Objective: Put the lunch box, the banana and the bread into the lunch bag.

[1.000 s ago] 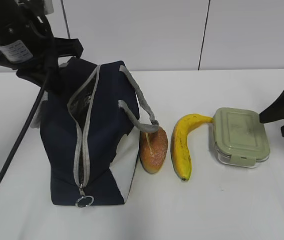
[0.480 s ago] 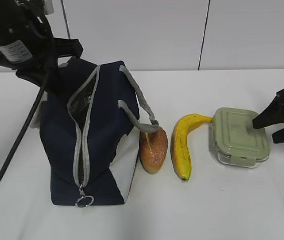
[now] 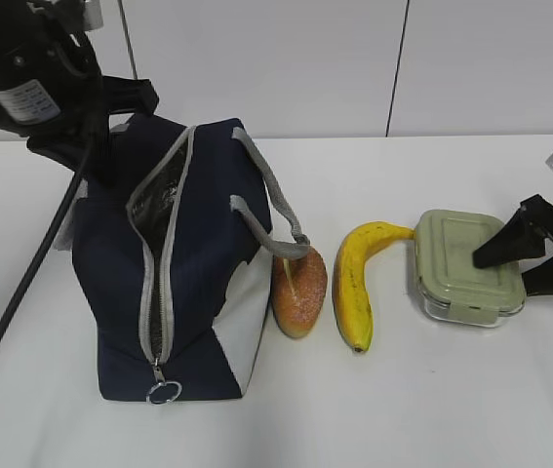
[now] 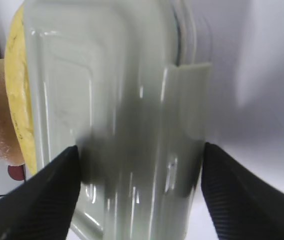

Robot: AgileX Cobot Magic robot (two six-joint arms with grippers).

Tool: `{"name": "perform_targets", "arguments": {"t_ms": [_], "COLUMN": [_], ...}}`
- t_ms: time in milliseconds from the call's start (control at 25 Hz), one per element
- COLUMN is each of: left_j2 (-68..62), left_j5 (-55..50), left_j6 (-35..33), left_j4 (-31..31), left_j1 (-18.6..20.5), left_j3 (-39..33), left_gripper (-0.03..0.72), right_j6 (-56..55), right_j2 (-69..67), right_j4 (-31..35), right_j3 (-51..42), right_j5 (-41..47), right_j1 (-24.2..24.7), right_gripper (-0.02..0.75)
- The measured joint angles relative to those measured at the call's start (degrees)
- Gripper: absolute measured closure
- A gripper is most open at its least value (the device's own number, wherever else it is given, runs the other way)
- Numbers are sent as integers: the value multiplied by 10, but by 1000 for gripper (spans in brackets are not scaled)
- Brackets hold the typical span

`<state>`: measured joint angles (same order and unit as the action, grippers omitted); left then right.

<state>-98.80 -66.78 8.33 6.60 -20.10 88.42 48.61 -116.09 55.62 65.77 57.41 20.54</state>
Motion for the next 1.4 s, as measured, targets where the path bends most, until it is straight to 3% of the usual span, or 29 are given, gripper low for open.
{"name": "perform_targets", "arguments": {"t_ms": [680,960,1240,1400], "left_j2": [0,0,0,0], "left_j5": [-1,-2,-3,-3], "left_j6": [0,0,0,0], "left_j4": [-4,-5,-5,-5], "left_j1": [0,0,0,0], "left_j3": [0,0,0,0], "left_gripper": [688,688,688,688], "right_j6": [50,50,50,50], "right_j2": [-24,-28,-33,-38], "right_j4": [55,68,75,115], "right_j3": [1,3,14,49], "right_j5": [8,35,50,68], "right_j1": [0,1,1,1], "right_gripper": [174,335,346,346]}}
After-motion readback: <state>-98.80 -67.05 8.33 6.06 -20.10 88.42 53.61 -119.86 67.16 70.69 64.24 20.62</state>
